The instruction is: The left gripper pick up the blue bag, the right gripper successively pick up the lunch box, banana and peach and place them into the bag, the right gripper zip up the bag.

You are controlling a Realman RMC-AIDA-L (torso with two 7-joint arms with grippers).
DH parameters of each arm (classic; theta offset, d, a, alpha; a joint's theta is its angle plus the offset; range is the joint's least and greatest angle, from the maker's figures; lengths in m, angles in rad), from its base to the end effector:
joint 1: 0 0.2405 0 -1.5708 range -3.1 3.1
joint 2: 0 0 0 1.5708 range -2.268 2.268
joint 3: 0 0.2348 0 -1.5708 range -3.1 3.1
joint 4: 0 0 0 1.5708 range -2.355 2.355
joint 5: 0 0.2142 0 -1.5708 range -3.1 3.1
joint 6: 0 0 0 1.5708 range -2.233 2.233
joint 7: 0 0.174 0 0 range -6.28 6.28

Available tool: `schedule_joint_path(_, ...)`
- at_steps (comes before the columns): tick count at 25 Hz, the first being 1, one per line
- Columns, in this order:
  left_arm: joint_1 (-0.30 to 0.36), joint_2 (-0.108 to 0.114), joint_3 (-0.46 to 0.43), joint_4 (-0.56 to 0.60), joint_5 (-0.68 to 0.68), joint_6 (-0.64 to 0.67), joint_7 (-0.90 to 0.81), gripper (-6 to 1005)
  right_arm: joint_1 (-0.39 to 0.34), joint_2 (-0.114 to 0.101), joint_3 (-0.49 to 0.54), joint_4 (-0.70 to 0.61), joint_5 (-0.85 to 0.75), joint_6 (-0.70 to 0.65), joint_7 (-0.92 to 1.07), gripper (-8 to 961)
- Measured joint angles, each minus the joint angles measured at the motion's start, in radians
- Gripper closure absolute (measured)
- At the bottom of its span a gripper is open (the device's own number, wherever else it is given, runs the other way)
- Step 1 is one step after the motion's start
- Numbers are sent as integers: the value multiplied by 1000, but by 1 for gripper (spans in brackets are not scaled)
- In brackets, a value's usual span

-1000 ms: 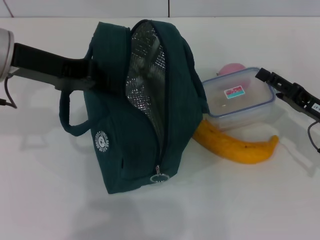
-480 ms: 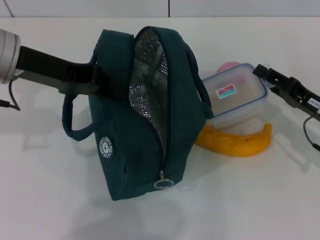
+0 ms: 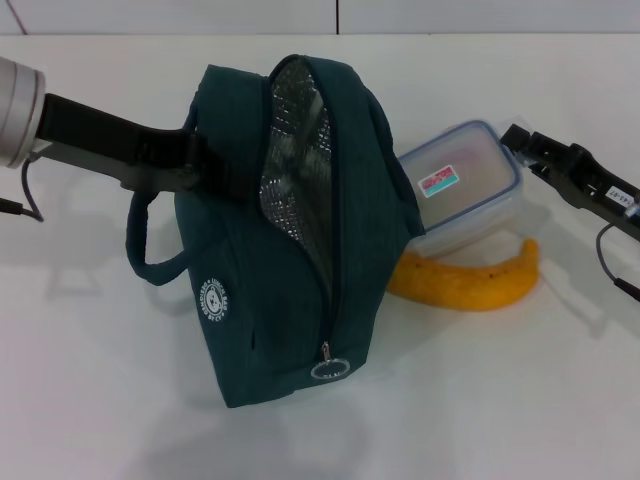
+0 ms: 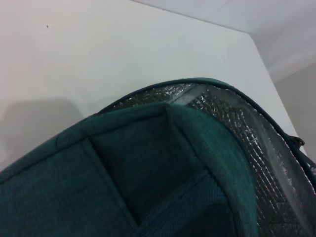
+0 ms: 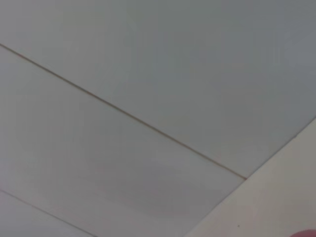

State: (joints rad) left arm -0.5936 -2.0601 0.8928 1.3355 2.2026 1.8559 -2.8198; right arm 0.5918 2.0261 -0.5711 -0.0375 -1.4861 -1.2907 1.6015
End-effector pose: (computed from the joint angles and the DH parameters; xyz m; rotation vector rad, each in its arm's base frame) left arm -0.1557 0.3364 0.0506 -2.5100 -1.7272 -0.2282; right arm 0.2591 0.3586 -0.0406 -1.8972 1.6016 1.3237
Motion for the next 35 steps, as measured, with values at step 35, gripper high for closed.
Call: schedule_joint_path(35,31,7,-5,3,-70,3,36,965,-103,-9,2,24,179,-140,153,837)
